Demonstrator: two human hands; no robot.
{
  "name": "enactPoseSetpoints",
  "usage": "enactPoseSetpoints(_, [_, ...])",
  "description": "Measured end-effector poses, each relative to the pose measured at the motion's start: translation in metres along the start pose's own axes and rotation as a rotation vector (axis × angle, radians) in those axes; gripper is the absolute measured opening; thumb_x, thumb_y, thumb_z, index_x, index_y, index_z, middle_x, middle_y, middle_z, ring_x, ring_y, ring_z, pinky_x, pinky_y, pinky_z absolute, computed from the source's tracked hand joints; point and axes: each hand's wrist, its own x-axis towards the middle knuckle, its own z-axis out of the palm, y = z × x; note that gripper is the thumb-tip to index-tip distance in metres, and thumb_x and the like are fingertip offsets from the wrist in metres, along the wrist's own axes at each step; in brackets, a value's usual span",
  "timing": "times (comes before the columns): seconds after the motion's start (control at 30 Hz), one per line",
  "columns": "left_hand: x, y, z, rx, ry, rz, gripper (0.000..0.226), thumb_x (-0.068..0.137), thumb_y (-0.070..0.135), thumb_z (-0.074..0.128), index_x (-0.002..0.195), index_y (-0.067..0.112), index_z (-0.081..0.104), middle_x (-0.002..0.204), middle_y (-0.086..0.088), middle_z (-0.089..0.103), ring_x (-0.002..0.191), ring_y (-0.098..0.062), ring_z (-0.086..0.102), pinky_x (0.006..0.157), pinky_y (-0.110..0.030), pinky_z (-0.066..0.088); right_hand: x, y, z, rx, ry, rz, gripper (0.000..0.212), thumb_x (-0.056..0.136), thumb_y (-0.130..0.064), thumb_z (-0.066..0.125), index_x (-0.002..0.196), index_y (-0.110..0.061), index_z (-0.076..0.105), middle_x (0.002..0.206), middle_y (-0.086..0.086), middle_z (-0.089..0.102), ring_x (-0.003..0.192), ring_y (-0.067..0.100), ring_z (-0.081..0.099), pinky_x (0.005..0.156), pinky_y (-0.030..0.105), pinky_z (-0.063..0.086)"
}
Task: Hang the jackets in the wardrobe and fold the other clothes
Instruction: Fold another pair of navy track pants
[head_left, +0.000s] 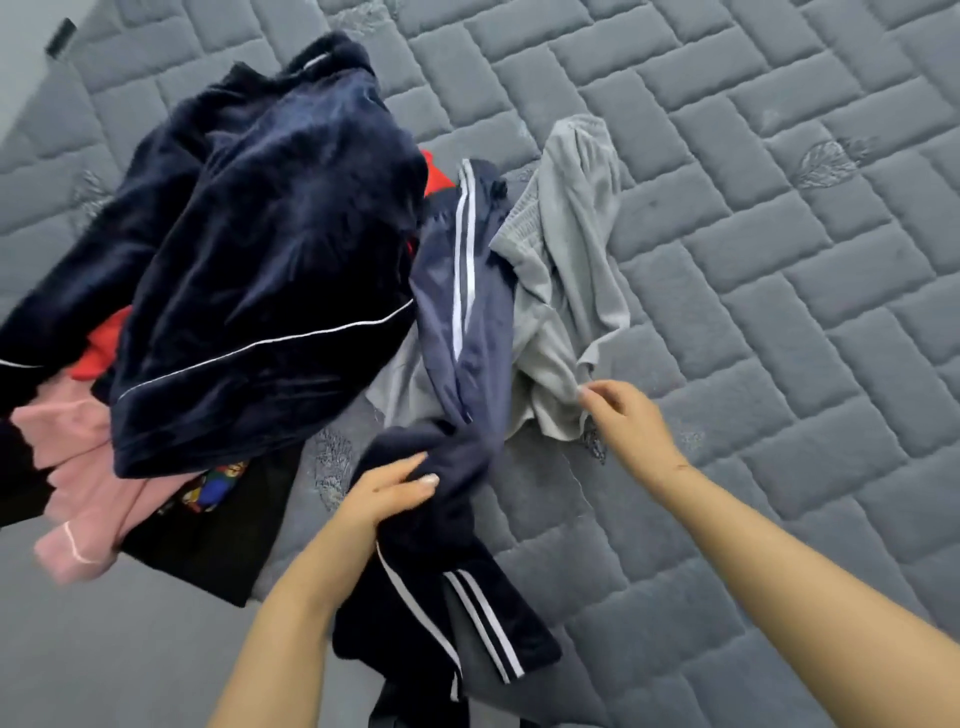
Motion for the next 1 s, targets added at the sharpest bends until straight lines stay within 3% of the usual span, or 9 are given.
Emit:
enactPoseSetpoints(0.07, [-0.002, -0.014, 0.016, 0.140, 0.009, -0.162, 0.034, 0.085, -0.012, 0.053, 0.070, 0.005, 0.079, 0.050, 0.010, 0.065, 0.067, 0.002, 0.066, 0.078, -0.023, 0.048, -0.009, -0.015, 0.022, 0.433, -0.234, 0.296, 0.028, 0.089, -0.046, 0.063, 0.105, -0.024, 0.067, 0.112, -0.003, 0.068, 0.102, 0.016, 0.064, 0.083, 0.031, 0.052])
enactPoseSetpoints(0.13, [-0.010, -0.027, 0.038, 0.205, -0.067, -0.374, 0.028, 0.093, -0.011, 0.047, 0.083, -0.010, 0.074, 0.049, 0.008, 0.065, 0.068, 0.000, 0.067, 0.076, -0.019, 0.052, -0.014, -0.013, 0.044, 0.587, -0.363, 0.410, 0.049, 0.083, -0.041, 0.072, 0.124, -0.016, 0.060, 0.119, 0.002, 0.068, 0.107, 0.023, 0.066, 0.093, 0.039, 0.053])
enactPoseSetpoints(0.27, [-0.027, -0.059, 0.042, 0.380, -0.255, -0.456, 0.038, 0.105, 0.024, 0.039, 0.100, 0.010, 0.074, 0.107, -0.001, 0.074, 0.106, -0.012, 0.067, 0.092, -0.022, 0.048, -0.035, 0.012, 0.068, -0.095, -0.261, 0.191, 0.032, 0.085, -0.012, 0.065, 0.117, -0.012, 0.061, 0.114, 0.009, 0.068, 0.105, 0.028, 0.063, 0.085, 0.032, 0.049])
enactPoseSetpoints(0.4, [-0.004, -0.069, 0.011, 0.153, 0.368, -0.168, 0.012, 0.097, 0.012, 0.054, 0.103, 0.019, 0.061, 0.115, -0.001, 0.064, 0.106, -0.016, 0.059, 0.084, -0.026, 0.044, -0.068, 0.048, 0.052, -0.497, -0.440, 0.157, 0.013, 0.088, -0.023, 0.056, 0.098, -0.016, 0.059, 0.106, 0.006, 0.067, 0.098, 0.030, 0.061, 0.072, 0.032, 0.044])
enactPoseSetpoints(0.47, [0.020, -0.071, 0.004, 0.072, 0.468, -0.152, 0.021, 0.094, 0.016, 0.060, 0.115, 0.018, 0.055, 0.121, -0.003, 0.060, 0.108, -0.016, 0.058, 0.093, -0.033, 0.044, -0.089, 0.072, 0.041, -0.558, -0.484, 0.243, 0.008, 0.087, -0.023, 0.059, 0.092, -0.018, 0.056, 0.108, 0.006, 0.066, 0.103, 0.029, 0.061, 0.076, 0.031, 0.046])
enactPoseSetpoints(0.63, [0.080, -0.077, 0.031, 0.069, 0.275, -0.255, 0.055, 0.091, 0.030, 0.067, 0.136, 0.021, 0.037, 0.131, 0.000, 0.051, 0.114, -0.018, 0.055, 0.100, -0.040, 0.045, -0.136, 0.108, 0.029, -0.421, -0.140, 0.314, 0.056, 0.087, -0.014, 0.063, 0.140, -0.010, 0.046, 0.133, 0.013, 0.053, 0.123, 0.030, 0.049, 0.100, 0.034, 0.040])
enactPoseSetpoints(0.73, [0.098, -0.088, 0.046, 0.008, 0.303, -0.195, 0.043, 0.092, 0.027, 0.066, 0.124, 0.026, 0.037, 0.127, -0.007, 0.053, 0.111, -0.022, 0.058, 0.088, -0.035, 0.051, -0.139, 0.096, 0.034, -0.277, 0.101, 0.123, 0.047, 0.086, -0.009, 0.064, 0.132, -0.009, 0.054, 0.131, 0.010, 0.054, 0.123, 0.029, 0.047, 0.103, 0.029, 0.032])
enactPoseSetpoints(0.87, [0.101, -0.093, 0.046, 0.001, 0.370, -0.086, 0.048, 0.091, 0.021, 0.067, 0.127, 0.026, 0.036, 0.101, -0.003, 0.059, 0.081, -0.014, 0.065, 0.075, -0.029, 0.055, -0.114, 0.065, 0.060, -0.065, 0.039, 0.063, 0.042, 0.092, -0.015, 0.060, 0.134, -0.013, 0.053, 0.135, 0.004, 0.051, 0.127, 0.020, 0.046, 0.106, 0.029, 0.035])
enactPoseSetpoints(1.0, [0.111, -0.093, 0.025, 0.187, 0.459, -0.132, 0.043, 0.085, 0.035, 0.072, 0.118, 0.023, 0.048, 0.118, -0.002, 0.042, 0.098, -0.018, 0.052, 0.096, -0.037, 0.048, -0.074, 0.047, 0.087, -0.099, -0.028, 0.122, 0.055, 0.096, -0.030, 0.057, 0.145, -0.013, 0.038, 0.148, 0.007, 0.038, 0.134, 0.025, 0.038, 0.111, 0.036, 0.033])
